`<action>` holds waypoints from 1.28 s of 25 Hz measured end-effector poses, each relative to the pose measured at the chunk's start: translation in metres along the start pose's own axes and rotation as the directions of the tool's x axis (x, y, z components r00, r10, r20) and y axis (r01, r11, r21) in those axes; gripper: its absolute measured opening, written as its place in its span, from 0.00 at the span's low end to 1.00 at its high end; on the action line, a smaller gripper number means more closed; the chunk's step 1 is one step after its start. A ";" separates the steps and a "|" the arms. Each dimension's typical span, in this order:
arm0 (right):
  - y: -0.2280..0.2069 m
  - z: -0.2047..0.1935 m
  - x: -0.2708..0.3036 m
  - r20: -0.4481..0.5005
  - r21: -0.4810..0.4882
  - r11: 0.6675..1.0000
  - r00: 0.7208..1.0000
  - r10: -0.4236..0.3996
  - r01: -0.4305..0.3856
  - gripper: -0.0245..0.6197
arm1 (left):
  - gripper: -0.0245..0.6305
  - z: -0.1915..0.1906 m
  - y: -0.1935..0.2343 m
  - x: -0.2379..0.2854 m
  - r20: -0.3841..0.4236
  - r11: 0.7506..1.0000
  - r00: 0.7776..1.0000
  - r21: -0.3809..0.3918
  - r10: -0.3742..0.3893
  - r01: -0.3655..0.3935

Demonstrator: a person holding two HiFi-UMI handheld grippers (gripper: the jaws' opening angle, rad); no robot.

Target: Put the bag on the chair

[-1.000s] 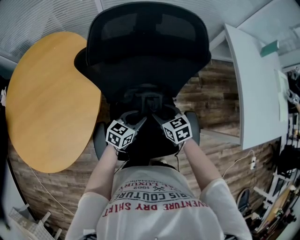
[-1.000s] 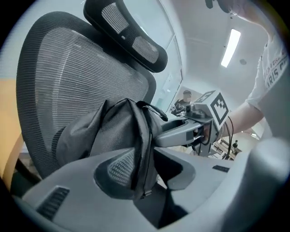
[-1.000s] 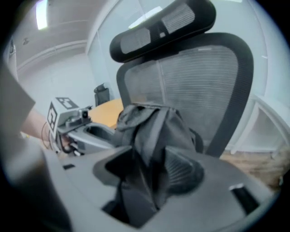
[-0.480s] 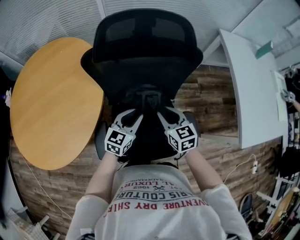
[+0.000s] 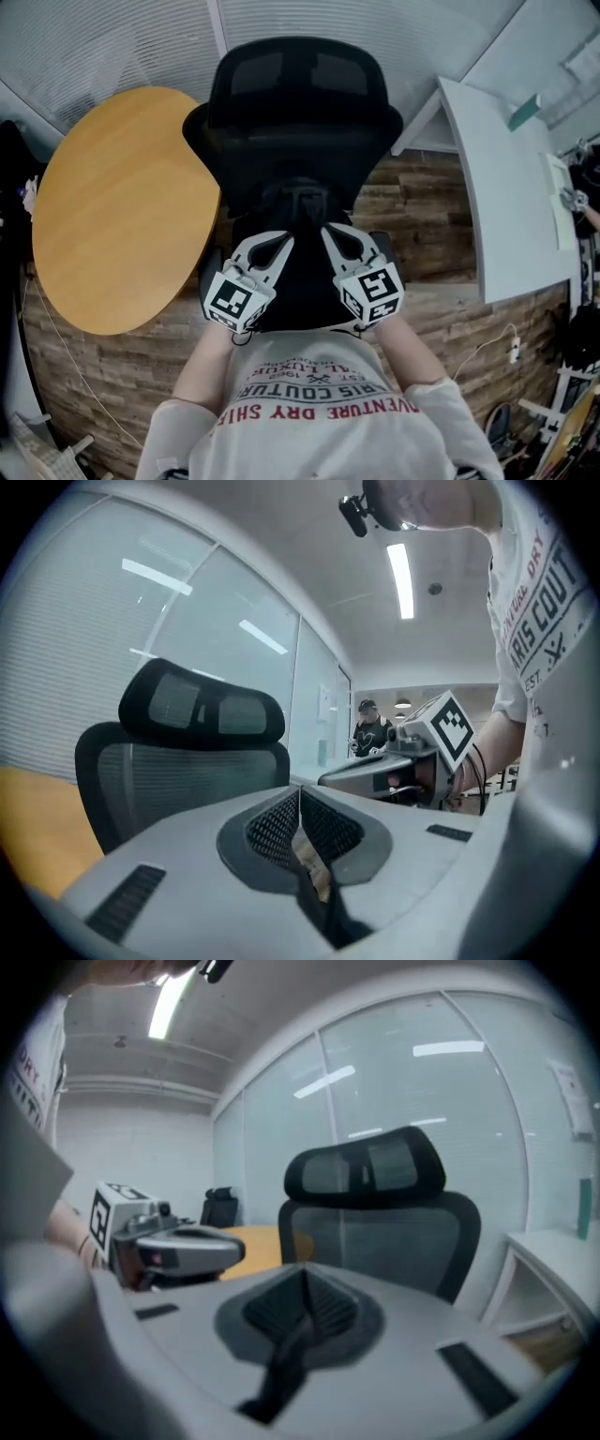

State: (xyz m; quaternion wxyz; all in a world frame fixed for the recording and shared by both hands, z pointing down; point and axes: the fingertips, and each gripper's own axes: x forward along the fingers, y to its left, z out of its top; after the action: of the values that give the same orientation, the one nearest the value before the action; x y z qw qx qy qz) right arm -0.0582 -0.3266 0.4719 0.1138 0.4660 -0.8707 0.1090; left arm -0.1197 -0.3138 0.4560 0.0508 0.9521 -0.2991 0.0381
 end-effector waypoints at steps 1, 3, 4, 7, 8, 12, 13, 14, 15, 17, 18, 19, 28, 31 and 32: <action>0.004 0.006 -0.003 0.018 -0.010 1.000 1.000 0.006 -0.006 0.08 | 0.09 0.012 -0.004 -0.003 0.021 1.000 1.000 0.009 -0.002 0.002; 0.012 0.020 -0.009 0.053 -0.026 0.999 0.998 0.025 -0.024 0.08 | 0.09 0.035 -0.012 -0.008 0.063 0.999 0.998 0.036 -0.019 0.016; 0.016 0.027 -0.012 0.070 -0.034 0.999 0.997 0.038 -0.035 0.08 | 0.09 0.044 -0.015 -0.011 0.077 0.999 0.997 0.048 -0.026 0.022; 0.028 0.046 -0.017 0.111 -0.053 0.996 0.991 0.076 -0.070 0.08 | 0.09 0.059 -0.018 -0.019 0.085 0.998 0.996 0.059 -0.016 0.011; 0.031 0.052 -0.018 0.125 -0.062 0.995 0.988 0.086 -0.079 0.08 | 0.09 0.061 -0.017 -0.020 0.082 0.998 0.997 0.061 -0.008 0.003; 0.041 0.071 -0.025 0.159 -0.098 0.991 0.982 0.107 -0.092 0.08 | 0.09 0.063 -0.015 -0.024 0.078 0.997 0.997 0.073 0.015 -0.021; 0.042 0.073 -0.027 0.164 -0.098 0.991 0.981 0.106 -0.091 0.08 | 0.09 0.064 -0.014 -0.026 0.079 0.997 0.997 0.073 0.020 -0.025; 0.043 0.075 -0.028 0.169 -0.096 0.992 0.980 0.103 -0.087 0.08 | 0.09 0.066 -0.013 -0.027 0.081 0.997 0.996 0.073 0.024 -0.030; 0.043 0.076 -0.029 0.172 -0.093 0.992 0.980 0.098 -0.083 0.08 | 0.09 0.068 -0.013 -0.028 0.083 0.997 0.996 0.074 0.027 -0.033; 0.042 0.076 -0.031 0.174 -0.089 0.993 0.981 0.090 -0.076 0.08 | 0.09 0.070 -0.013 -0.029 0.081 0.997 0.996 0.075 0.030 -0.036; 0.041 0.075 -0.032 0.174 -0.086 0.994 0.981 0.088 -0.074 0.08 | 0.09 0.070 -0.014 -0.029 0.077 0.996 0.997 0.076 0.031 -0.037; 0.041 0.074 -0.033 0.173 -0.080 0.994 0.981 0.086 -0.073 0.08 | 0.09 0.069 -0.014 -0.028 0.072 0.996 0.997 0.078 0.033 -0.039; 0.046 0.072 -0.032 0.176 -0.081 0.994 0.981 0.086 -0.072 0.08 | 0.09 0.071 -0.010 -0.033 0.091 0.998 0.995 0.042 0.037 -0.041; 0.046 0.071 -0.030 0.169 -0.089 0.993 0.981 0.095 -0.081 0.08 | 0.08 0.070 -0.011 -0.029 0.077 0.999 0.997 0.041 0.021 -0.025; 0.045 0.071 -0.029 0.167 -0.089 0.993 0.981 0.095 -0.081 0.08 | 0.08 0.069 -0.011 -0.028 0.076 0.999 0.997 0.043 0.020 -0.024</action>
State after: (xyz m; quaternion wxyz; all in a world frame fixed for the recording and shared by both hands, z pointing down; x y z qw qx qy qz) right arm -0.0870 -0.3004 0.3919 0.0524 0.4295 -0.9007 0.0380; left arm -0.1332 -0.2973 0.3834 0.0183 0.9504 -0.3103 0.0091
